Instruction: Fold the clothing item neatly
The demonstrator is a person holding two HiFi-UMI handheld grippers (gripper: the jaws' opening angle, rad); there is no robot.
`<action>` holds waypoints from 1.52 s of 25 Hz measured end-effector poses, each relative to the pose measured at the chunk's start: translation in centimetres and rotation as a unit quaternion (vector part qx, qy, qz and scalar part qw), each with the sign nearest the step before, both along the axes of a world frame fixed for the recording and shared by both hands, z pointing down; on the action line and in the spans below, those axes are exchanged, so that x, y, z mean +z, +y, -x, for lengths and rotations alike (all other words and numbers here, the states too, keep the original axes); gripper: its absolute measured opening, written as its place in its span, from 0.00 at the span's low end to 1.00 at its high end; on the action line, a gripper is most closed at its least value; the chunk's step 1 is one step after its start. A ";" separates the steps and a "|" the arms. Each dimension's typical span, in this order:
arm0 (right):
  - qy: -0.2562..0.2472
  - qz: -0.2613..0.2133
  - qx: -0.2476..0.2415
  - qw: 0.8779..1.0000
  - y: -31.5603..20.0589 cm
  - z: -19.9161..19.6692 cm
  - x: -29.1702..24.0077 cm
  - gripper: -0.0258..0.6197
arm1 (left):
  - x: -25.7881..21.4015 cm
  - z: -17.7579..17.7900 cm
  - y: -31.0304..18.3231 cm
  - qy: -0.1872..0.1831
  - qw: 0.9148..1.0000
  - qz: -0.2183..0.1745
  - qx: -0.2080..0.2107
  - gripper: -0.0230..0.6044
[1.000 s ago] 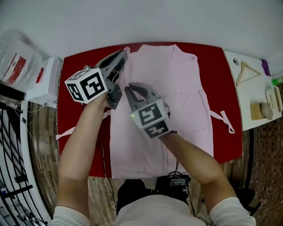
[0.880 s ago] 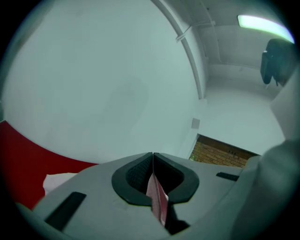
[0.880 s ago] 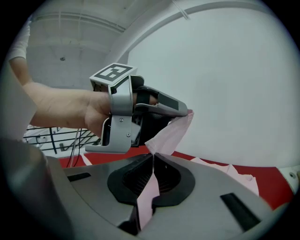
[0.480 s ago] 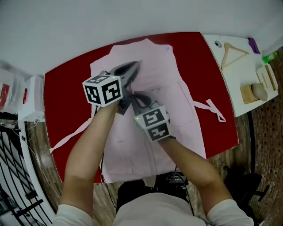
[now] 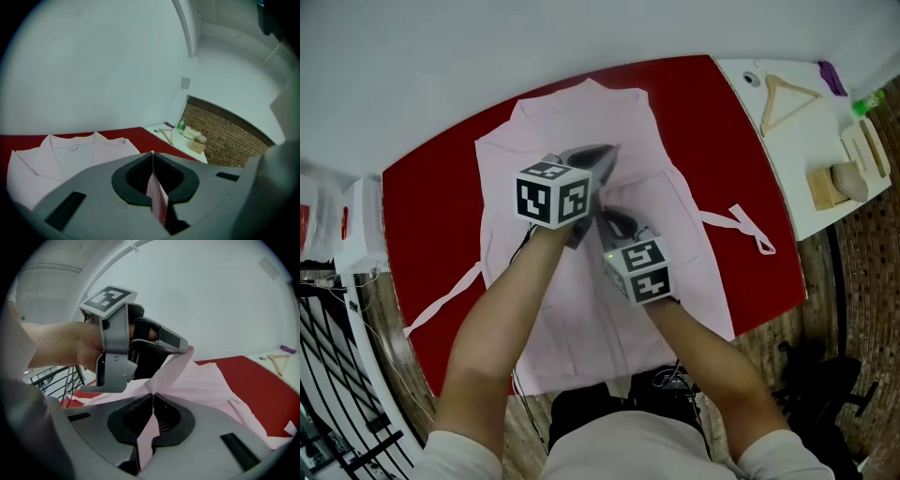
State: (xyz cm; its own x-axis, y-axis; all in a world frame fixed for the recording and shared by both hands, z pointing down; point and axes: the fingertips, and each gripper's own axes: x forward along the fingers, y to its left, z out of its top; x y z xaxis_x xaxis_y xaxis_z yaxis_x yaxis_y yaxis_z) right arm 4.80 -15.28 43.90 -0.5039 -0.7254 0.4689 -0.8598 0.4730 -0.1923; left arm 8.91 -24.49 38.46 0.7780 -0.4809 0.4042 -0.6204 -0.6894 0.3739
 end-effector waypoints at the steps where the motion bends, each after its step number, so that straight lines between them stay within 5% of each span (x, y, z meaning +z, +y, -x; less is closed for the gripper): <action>1: -0.003 0.005 0.007 1.000 -0.1 -0.5 0.4 0.07 | 0.6 -0.5 -0.2 -0.006 1.000 0.004 -0.001 0.06; 5: -0.013 0.041 0.034 0.999 -0.8 -2.7 3.3 0.07 | 2.9 -1.6 -1.0 -0.009 1.000 0.024 -0.007 0.07; 9: -0.057 0.122 0.072 0.988 -0.5 -4.6 7.7 0.07 | 4.4 0.6 -0.5 -0.031 0.999 0.035 0.009 0.19; 14: -0.068 0.144 0.078 0.984 -0.7 -4.7 8.1 0.07 | 6.6 10.7 0.0 -0.134 0.990 0.019 -0.031 0.16; 17: -0.076 0.162 0.084 0.980 -0.6 -4.9 8.4 0.07 | 9.5 18.0 0.2 -0.198 0.975 0.063 -0.076 0.08; 20: -0.088 0.178 0.089 0.976 -0.7 -5.2 8.6 0.07 | 12.5 22.8 0.7 -0.223 0.962 0.122 -0.101 0.07; 26: -0.112 0.198 0.077 0.971 -0.1 -5.3 8.4 0.07 | 16.2 27.7 1.6 -0.227 0.945 0.192 -0.136 0.06; 38: -0.060 0.190 0.044 0.979 0.5 -7.0 8.5 0.14 | 16.3 30.2 1.3 -0.185 0.949 0.191 -0.169 0.06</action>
State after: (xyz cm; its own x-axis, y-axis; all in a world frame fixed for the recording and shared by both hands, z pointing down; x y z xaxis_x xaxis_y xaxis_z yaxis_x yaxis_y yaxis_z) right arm 11.77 -14.77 52.38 -0.5154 -0.5527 0.6549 -0.8545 0.2734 -0.4417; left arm -21.26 -23.21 54.72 0.3759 -0.4413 0.8149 -0.9198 -0.2846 0.2702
